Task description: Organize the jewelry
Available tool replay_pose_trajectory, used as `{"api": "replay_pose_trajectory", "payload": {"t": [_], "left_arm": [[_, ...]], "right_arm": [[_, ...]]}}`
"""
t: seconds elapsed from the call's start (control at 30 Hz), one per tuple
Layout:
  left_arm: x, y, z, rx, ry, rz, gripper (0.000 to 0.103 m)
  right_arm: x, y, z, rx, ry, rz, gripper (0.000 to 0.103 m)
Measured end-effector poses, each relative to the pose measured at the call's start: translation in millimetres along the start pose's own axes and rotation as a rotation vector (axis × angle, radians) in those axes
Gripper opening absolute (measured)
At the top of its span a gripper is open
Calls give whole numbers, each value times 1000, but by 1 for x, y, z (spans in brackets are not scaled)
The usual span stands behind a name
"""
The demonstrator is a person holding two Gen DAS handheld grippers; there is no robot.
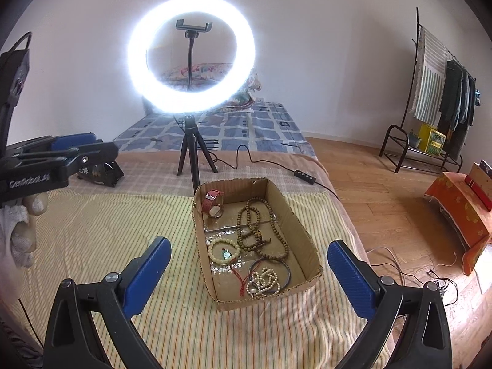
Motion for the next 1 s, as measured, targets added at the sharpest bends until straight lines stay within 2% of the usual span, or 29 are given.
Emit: {"api": "replay_pose_trajectory", "payload": {"t": [0.07, 0.23, 0.33, 0.43, 0.6, 0.8, 0.9, 1.0], "left_arm": [[-3, 13, -5, -12, -15, 13, 78], [-14, 41, -16, -20, -50, 29, 81], [-17, 53, -23, -27, -37, 35, 87], [-18, 61, -30, -25, -9, 28, 88], [-18, 67, -39, -13, 33, 26, 89], [-20, 69, -43, -19, 12, 68, 90], [-19, 69, -44, -18, 16, 89, 103], [-18, 72, -44, -33, 11, 138, 103]], "right_arm": [[1, 7, -2, -7, 0, -6, 103], [-4, 21, -5, -18, -23, -10, 103], [-10, 27, -8, -27, -43, -16, 103], [-15, 31, -10, -40, -55, -31, 103], [-24, 36, -14, -53, -93, -28, 103], [-24, 34, -17, -57, -103, -43, 103], [-20, 30, -18, -58, -85, -58, 103], [-16, 28, -19, -59, -75, -61, 103]]}}
Point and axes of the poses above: each gripper's, at about its wrist camera, not at the fingertips, and y roughly against the way its jaws point, x to its left, z to its top, the point moved 1 cm from there along -y, roughly the way its jaws point, and after that the axes turned 2 degrees about -x, right-handed, at the moved point
